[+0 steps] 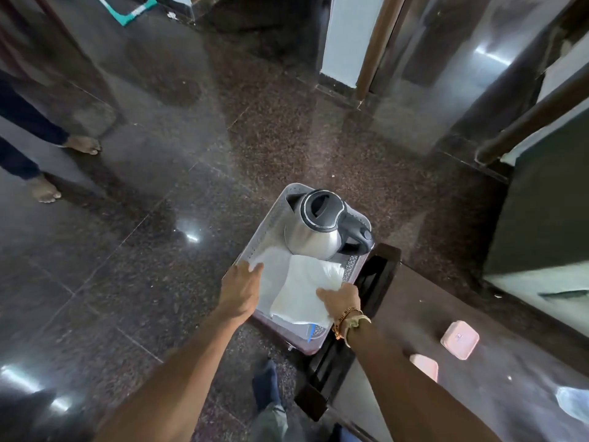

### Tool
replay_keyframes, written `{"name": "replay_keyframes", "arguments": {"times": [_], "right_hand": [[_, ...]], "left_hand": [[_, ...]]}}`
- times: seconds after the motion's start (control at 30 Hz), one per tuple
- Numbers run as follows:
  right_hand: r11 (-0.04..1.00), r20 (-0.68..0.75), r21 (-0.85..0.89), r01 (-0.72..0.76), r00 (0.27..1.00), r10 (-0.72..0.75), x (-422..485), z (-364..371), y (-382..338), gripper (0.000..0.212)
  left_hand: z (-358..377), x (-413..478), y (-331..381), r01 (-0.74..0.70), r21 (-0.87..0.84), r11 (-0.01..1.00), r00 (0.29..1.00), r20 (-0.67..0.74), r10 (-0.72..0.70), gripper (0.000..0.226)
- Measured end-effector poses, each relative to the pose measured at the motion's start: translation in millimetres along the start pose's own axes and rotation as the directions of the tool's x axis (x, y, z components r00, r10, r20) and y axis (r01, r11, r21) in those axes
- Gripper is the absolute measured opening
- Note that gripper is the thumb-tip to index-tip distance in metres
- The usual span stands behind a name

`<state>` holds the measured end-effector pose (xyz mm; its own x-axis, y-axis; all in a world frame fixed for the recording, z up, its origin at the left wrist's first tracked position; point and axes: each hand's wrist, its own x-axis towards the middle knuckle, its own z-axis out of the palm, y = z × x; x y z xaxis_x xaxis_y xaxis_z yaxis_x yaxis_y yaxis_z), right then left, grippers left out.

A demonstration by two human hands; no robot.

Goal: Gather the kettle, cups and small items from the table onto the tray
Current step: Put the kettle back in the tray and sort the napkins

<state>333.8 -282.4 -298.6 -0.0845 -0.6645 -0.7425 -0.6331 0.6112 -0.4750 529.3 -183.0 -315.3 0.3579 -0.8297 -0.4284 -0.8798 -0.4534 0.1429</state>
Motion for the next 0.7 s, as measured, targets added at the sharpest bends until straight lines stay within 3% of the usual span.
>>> {"name": "replay_keyframes", "arguments": {"times": [0.27, 0.4, 0.53, 0.6, 0.7], "right_hand": [[0.991, -0.078, -0.111, -0.074, 0.995, 0.065, 8, 16, -3, 0.025], [0.984, -0.093, -0.153, -0.091, 0.993, 0.077, 15, 24, -3, 0.025], [0.983, -0.101, -0.15, -0.105, 0.991, 0.091, 20, 27, -2, 0.025], [0.982, -0.143, -0.162, -0.099, 0.987, 0.076, 18, 29, -2, 0.026], [0.98, -0.243, -0.198, -0.004, 0.969, -0.045, 8, 39, -1, 0.023]], "left_hand": [[8, 11, 2, 0.001, 0.165, 0.986, 0.999, 0.035, -0.006, 0.042], [15, 9, 1, -0.053, 0.158, 0.986, 0.998, -0.015, 0.056, 0.017], [34, 20, 1, -0.25, 0.096, 0.963, 0.957, 0.172, 0.231, 0.023], [38, 22, 2, -0.256, 0.016, 0.966, 0.943, 0.224, 0.246, 0.027], [46, 23, 2, -0.253, 0.038, 0.967, 0.937, 0.26, 0.235, 0.033]]}}
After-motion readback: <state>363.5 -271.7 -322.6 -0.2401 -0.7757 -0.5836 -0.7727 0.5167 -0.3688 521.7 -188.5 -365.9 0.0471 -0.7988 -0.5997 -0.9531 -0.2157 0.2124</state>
